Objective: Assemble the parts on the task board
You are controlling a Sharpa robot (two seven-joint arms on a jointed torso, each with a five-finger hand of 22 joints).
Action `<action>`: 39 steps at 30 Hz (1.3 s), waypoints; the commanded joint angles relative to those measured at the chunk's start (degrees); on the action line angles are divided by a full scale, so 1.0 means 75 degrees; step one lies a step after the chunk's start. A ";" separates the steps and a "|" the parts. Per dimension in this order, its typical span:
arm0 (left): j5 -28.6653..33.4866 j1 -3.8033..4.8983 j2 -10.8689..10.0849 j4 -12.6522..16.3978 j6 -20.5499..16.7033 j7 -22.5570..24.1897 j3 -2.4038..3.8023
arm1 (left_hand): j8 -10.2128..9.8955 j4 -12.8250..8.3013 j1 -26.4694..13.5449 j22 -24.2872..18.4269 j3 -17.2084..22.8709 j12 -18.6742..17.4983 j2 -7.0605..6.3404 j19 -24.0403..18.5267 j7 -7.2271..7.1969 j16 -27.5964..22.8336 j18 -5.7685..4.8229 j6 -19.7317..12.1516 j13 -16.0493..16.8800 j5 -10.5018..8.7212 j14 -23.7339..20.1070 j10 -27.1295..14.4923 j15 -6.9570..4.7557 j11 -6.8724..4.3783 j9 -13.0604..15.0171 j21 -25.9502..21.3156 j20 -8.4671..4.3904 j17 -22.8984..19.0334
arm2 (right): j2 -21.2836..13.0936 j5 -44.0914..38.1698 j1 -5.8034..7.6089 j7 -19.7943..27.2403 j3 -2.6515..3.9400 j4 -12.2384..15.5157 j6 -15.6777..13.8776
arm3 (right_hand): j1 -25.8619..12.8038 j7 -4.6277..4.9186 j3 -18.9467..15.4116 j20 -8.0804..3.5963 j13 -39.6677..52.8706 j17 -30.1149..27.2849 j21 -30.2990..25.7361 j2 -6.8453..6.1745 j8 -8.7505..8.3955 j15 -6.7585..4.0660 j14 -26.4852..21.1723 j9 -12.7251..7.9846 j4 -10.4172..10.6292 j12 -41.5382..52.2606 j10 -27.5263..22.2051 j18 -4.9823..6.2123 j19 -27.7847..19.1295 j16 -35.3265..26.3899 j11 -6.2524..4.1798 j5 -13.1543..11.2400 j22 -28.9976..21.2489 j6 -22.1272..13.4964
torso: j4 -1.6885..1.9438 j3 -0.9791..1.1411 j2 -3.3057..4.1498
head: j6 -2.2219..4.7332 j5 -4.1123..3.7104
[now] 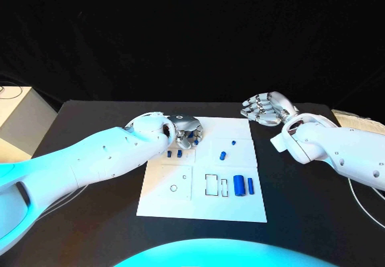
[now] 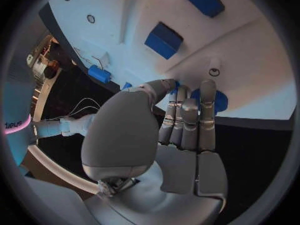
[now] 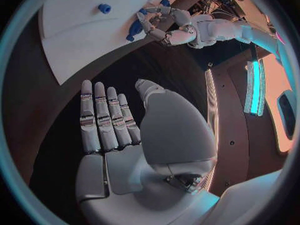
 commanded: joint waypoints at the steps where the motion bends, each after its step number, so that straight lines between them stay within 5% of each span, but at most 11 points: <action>1: 0.0036 0.0004 0.0006 0.0028 0.0128 0.0080 -0.0001 | -0.0052 0.0010 -0.0066 0.0017 -0.0006 -0.0048 0.0024 -0.0006 -0.0007 0.0051 0.0008 0.0062 -0.0008 -0.0018 0.0024 0.0068 0.0018 0.0009 0.0011 0.0033 0.0002 -0.0010 | 0.0009 -0.0025 0.0002 0.0092 0.0003 0.0004 0.0084 | 0.0064 0.0404 0.0043 -0.0007 -0.0010 -0.0007 0.0000 -0.0026 -0.0033 -0.0003 0.0027 -0.0013 0.0001 -0.0040 0.0034 0.0102 -0.0033 -0.0044 0.0023 0.0033 -0.0007 0.0036 | -0.0004 0.0002 0.0000 | -0.0004 0.0004; 8: 0.0072 0.0004 0.0001 0.0036 0.0124 0.0119 -0.0002 | -0.0059 -0.0012 -0.0077 0.0067 -0.0002 -0.0176 0.0106 0.0015 0.0001 0.0097 0.0002 0.0268 -0.0052 -0.0014 0.0045 0.0278 0.0020 0.0002 0.0057 0.0068 0.0019 -0.0034 | 0.0014 -0.0025 0.0002 0.0090 0.0003 -0.0002 0.0092 | 0.0055 0.0403 0.0056 -0.0007 -0.0009 -0.0035 0.0002 -0.0026 -0.0029 -0.0004 0.0041 -0.0016 0.0004 -0.0047 0.0047 0.0103 -0.0025 -0.0046 0.0022 0.0033 -0.0033 0.0051 | -0.0004 0.0005 0.0001 | -0.0009 -0.0003; 22: 0.0088 0.0001 -0.0017 0.0033 -0.0088 0.0145 -0.0002 | -0.0310 -0.0221 -0.0036 0.0349 0.0125 -0.1385 0.0298 0.0216 0.0047 0.0254 -0.0043 0.0823 -0.0360 -0.0010 0.0308 0.1343 0.0006 -0.0003 0.0306 0.0292 0.0010 0.0034 | 0.0013 -0.0025 0.0002 0.0088 0.0003 -0.0003 0.0106 | 0.0053 0.0402 0.0062 -0.0008 -0.0009 -0.0045 0.0003 -0.0026 -0.0027 -0.0005 0.0046 -0.0017 0.0003 -0.0050 0.0052 0.0103 -0.0022 -0.0047 0.0021 0.0033 -0.0043 0.0057 | -0.0003 0.0002 0.0001 | 0.0009 0.0009; 33: 0.0321 -0.0012 -0.0310 0.0450 -0.0417 0.0257 0.0019 | -0.0397 -0.0283 -0.0055 0.0484 0.0142 -0.1701 0.0294 0.0340 0.0049 0.0300 -0.0068 0.0913 -0.0380 -0.0005 0.0433 0.1560 0.0001 -0.0005 0.0372 0.0396 0.0003 0.0120 | 0.0005 -0.0025 0.0000 0.0096 0.0003 -0.0005 0.0117 | 0.0053 0.0402 0.0062 -0.0008 -0.0009 -0.0045 0.0003 -0.0026 -0.0027 -0.0005 0.0046 -0.0017 0.0003 -0.0050 0.0052 0.0103 -0.0022 -0.0047 0.0021 0.0033 -0.0043 0.0057 | 0.0008 -0.0005 0.0001 | 0.0038 0.0007; 39: 0.0418 -0.0017 -0.0627 0.0834 -0.0414 0.0221 0.0227 | -0.0431 -0.0293 -0.0073 0.0476 0.0133 -0.1780 0.0273 0.0338 0.0058 0.0300 -0.0067 0.0917 -0.0384 -0.0009 0.0436 0.1587 0.0007 0.0004 0.0382 0.0395 0.0003 0.0099 | -0.0005 -0.0025 -0.0001 0.0099 0.0003 -0.0007 0.0120 | 0.0053 0.0402 0.0062 -0.0008 -0.0009 -0.0045 0.0003 -0.0026 -0.0027 -0.0005 0.0046 -0.0017 0.0003 -0.0050 0.0052 0.0103 -0.0022 -0.0047 0.0021 0.0033 -0.0043 0.0057 | 0.0011 -0.0009 -0.0008 | 0.0040 0.0028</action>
